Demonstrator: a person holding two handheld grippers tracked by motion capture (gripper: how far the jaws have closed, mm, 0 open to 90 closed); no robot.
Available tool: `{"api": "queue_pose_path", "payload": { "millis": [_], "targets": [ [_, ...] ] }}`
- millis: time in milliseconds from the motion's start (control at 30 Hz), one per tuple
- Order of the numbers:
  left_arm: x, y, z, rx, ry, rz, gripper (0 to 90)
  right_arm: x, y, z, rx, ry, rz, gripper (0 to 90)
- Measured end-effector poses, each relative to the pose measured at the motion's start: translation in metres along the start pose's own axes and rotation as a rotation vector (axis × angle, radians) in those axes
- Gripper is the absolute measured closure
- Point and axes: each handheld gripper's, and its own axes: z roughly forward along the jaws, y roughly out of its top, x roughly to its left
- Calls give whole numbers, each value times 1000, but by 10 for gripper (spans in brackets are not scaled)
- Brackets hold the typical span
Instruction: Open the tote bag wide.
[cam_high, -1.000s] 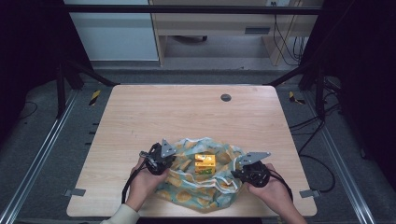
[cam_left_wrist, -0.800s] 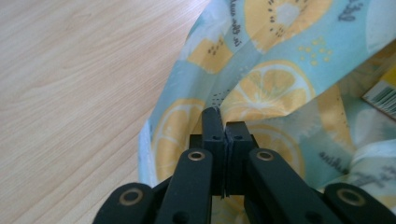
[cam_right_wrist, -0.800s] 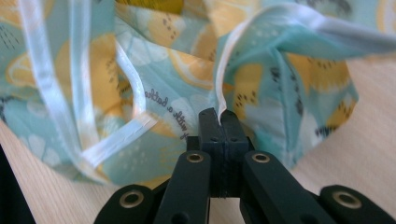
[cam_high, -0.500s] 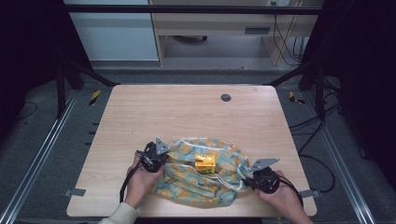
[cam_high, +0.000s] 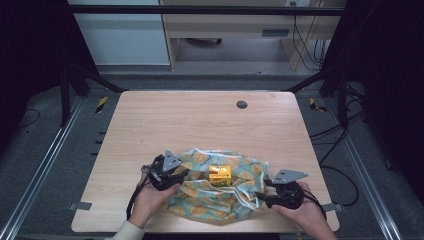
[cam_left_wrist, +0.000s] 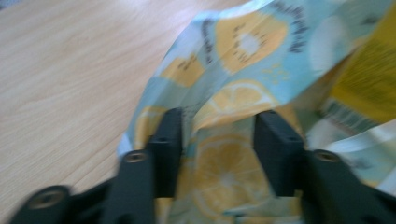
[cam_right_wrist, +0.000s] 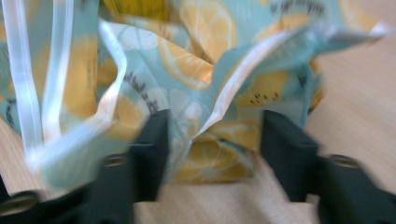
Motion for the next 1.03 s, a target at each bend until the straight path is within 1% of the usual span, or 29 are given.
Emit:
{"api": "queue_pose_path", "payload": {
  "millis": [33, 67, 100, 133, 200, 233, 267, 333, 400, 433, 500, 533, 600, 667, 700, 733, 767, 800, 867, 933, 1000, 1033],
  "targets": [
    [-1, 2, -5, -27, 0, -13, 414, 0, 1, -3, -17, 0, 6, 237],
    [-1, 5, -10, -50, -2, -27, 375, 0, 1, -7, -36, -5, 3, 183],
    [1, 8, -17, -73, 2, -39, 333, -1, 2, -11, -58, -12, 0, 147],
    [2, 10, -21, -86, 7, -49, 288, -3, 2, -16, -74, -18, 8, 114],
    [9, 14, -32, -120, 25, -79, 233, -9, 2, -23, -108, -32, 23, 93],
    [13, 15, -36, -125, 35, -91, 204, -13, 3, -28, -128, -40, 27, 71],
    [17, 15, -39, -124, 42, -98, 187, -17, 3, -31, -137, -44, 36, 68],
    [28, 11, -44, -127, 68, -125, 165, -25, 4, -37, -161, -72, 50, 68],
    [42, 3, -48, -114, 102, -151, 141, -34, 5, -39, -178, -107, 81, 69],
    [49, -2, -49, -105, 113, -166, 126, -40, 5, -39, -190, -128, 106, 69],
    [63, -13, -51, -82, 128, -190, 106, -49, 6, -37, -198, -165, 142, 68],
    [70, -19, -52, -66, 143, -199, 96, -53, 6, -36, -199, -183, 156, 69],
    [81, -32, -52, -26, 186, -203, 91, -61, 6, -30, -194, -218, 199, 71],
    [91, -44, -51, 25, 207, -209, 85, -69, 5, -24, -187, -264, 240, 88],
    [97, -52, -50, 49, 220, -223, 85, -72, 5, -22, -179, -278, 258, 89],
    [101, -57, -49, 71, 225, -233, 84, -77, 3, -17, -161, -303, 286, 98],
    [104, -62, -47, 86, 226, -246, 84, -80, 1, -14, -148, -326, 303, 115],
    [106, -64, -47, 91, 228, -254, 84, -83, -3, -11, -131, -349, 297, 119],
    [110, -67, -45, 98, 228, -267, 84, -86, -11, -9, -106, -362, 310, 120],
    [110, -67, -43, 104, 226, -270, 83, -86, -18, -9, -116, -365, 339, 116],
    [108, -66, -41, 109, 215, -257, 78, -85, -24, -11, -127, -391, 347, 109],
    [107, -66, -40, 110, 213, -253, 73, -85, -24, -13, -131, -391, 350, 107]
  ]
}}
